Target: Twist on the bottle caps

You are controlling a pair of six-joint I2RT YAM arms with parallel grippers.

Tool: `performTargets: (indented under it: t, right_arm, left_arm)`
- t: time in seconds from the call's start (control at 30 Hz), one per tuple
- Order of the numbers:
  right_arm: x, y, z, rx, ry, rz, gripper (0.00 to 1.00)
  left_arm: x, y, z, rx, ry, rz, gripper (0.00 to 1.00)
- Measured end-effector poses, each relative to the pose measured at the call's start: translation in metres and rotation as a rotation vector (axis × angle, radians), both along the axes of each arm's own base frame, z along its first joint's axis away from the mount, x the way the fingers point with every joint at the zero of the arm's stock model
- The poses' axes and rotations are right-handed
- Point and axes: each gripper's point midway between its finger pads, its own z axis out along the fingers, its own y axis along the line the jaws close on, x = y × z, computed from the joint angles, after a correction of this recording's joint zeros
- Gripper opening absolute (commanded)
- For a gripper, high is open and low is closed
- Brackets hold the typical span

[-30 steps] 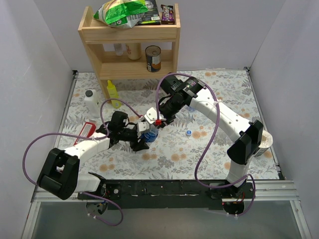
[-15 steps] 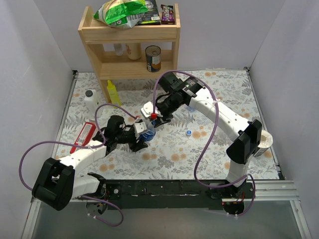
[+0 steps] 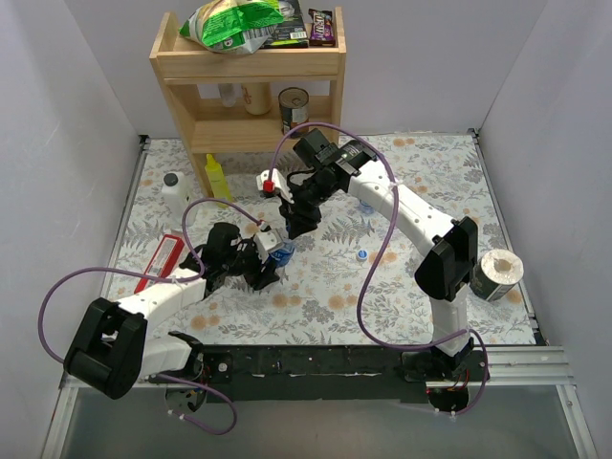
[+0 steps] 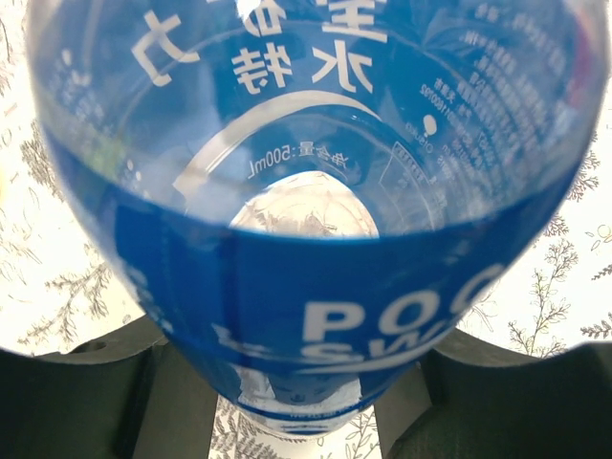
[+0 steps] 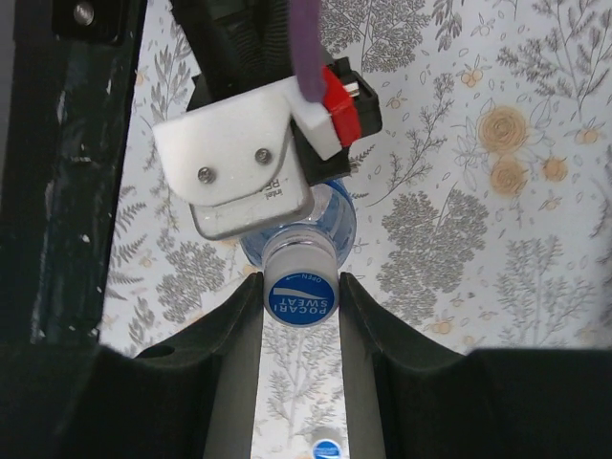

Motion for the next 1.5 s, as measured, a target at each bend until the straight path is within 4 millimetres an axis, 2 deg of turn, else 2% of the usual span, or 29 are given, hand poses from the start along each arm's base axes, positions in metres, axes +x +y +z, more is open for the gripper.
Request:
performTargets:
  t: [0.37,0.53,0.57,0.67,0.73,0.77,0.87,0.93,1.03,1.13,1.2,1.3,1.33,1.5]
  right_arm:
    - [0.011,0.007,-0.003,-0.056,0.180,-0.306,0.34]
    - [0.014,0.007,-0.003,-0.062,0.216,-0.354,0.52]
    - [0.013,0.008,-0.003,-0.062,0.225,-0.351,0.59]
    - [0.010,0.009,-0.016,-0.098,0.236,-0.342,0.71]
    - [0.013,0.006,-0.019,-0.109,0.243,-0.350,0.75]
    - [0.016,0.004,-0.017,-0.108,0.245,-0.357,0.87]
    - [0.026,-0.001,-0.004,-0.081,0.229,-0.369,0.92]
    - [0.031,-0.010,0.006,-0.058,0.224,-0.374,0.93]
    - [0.039,-0.033,0.016,-0.025,0.212,-0.370,0.93]
    - [0.043,-0.057,0.022,0.021,0.167,-0.344,0.94]
    - [0.040,-0.065,0.029,0.068,0.125,-0.298,0.94]
    - [0.031,-0.057,0.041,0.164,0.056,-0.200,0.91]
    - [0.028,-0.053,0.044,0.189,0.044,-0.172,0.86]
    - [0.027,-0.036,0.056,0.277,0.035,-0.111,0.80]
  left_arm:
    - [0.006,0.005,-0.004,0.012,0.011,0.063,0.00]
    - [0.009,0.004,-0.004,0.004,0.008,0.077,0.00]
    - [0.011,0.003,-0.002,-0.003,-0.008,0.078,0.00]
    - [0.019,-0.003,0.008,-0.035,-0.063,0.066,0.00]
    - [0.019,-0.004,0.008,-0.036,-0.064,0.066,0.00]
    - [0.019,-0.005,0.008,-0.040,-0.065,0.063,0.00]
    - [0.018,-0.007,0.011,-0.053,-0.068,0.046,0.00]
    - [0.014,-0.009,0.010,-0.057,-0.056,0.027,0.00]
    - [0.007,-0.012,0.010,-0.068,-0.041,-0.009,0.00]
    - [0.000,-0.016,0.012,-0.086,-0.023,-0.054,0.00]
    - [-0.004,-0.020,0.016,-0.102,-0.017,-0.085,0.00]
    - [-0.003,-0.029,0.030,-0.137,-0.020,-0.126,0.00]
    - [-0.002,-0.030,0.033,-0.142,-0.023,-0.131,0.00]
    - [0.001,-0.036,0.043,-0.164,-0.032,-0.152,0.00]
